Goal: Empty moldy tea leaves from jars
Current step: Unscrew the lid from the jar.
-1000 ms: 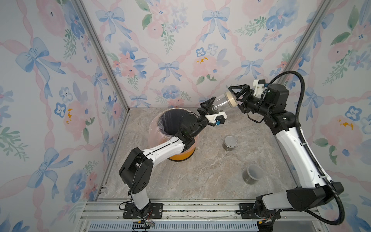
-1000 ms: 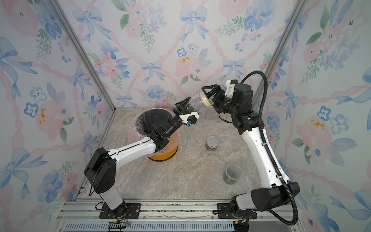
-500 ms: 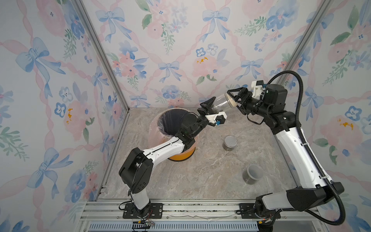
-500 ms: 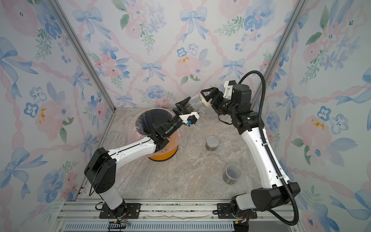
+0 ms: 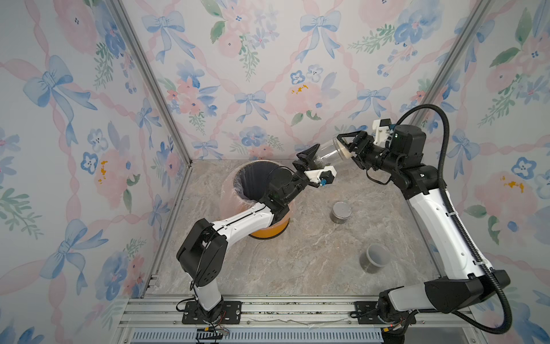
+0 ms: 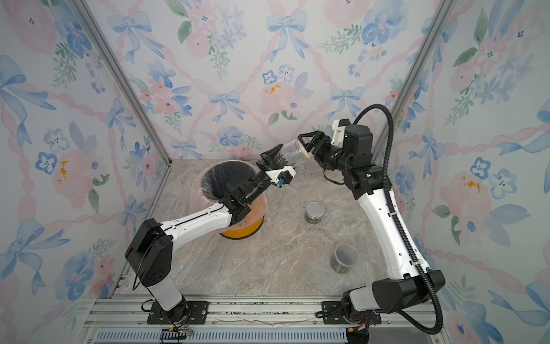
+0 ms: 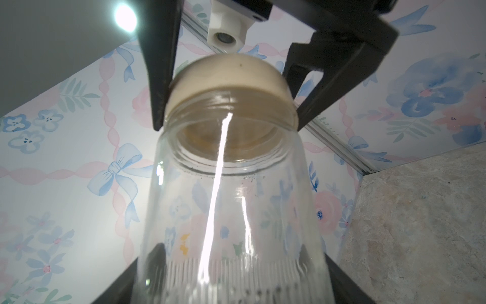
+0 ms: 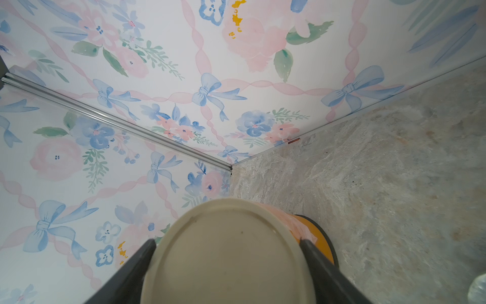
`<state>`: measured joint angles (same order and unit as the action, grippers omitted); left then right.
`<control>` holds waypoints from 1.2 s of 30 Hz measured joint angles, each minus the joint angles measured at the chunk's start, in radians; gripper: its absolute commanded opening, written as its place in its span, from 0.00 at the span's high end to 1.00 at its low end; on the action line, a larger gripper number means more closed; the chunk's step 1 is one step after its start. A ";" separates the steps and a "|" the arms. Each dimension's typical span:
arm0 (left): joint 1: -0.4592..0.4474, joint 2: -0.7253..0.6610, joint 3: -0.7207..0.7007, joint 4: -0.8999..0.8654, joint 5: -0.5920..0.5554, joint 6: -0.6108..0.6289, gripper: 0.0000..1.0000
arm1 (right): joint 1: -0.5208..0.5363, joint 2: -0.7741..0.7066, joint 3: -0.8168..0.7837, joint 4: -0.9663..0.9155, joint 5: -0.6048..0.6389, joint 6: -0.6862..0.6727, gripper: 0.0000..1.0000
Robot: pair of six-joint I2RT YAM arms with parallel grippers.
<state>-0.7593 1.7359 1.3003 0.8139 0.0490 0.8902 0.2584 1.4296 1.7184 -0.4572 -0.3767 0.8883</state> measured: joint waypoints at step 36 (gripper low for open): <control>0.153 -0.009 0.215 -0.435 0.566 -0.665 0.79 | -0.081 0.027 -0.013 0.126 -0.294 -0.168 0.42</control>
<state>-0.6064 1.7271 1.5150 0.3786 0.6151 0.2256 0.1772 1.4570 1.7050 -0.3317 -0.6708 0.7204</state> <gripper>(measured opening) 0.808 0.798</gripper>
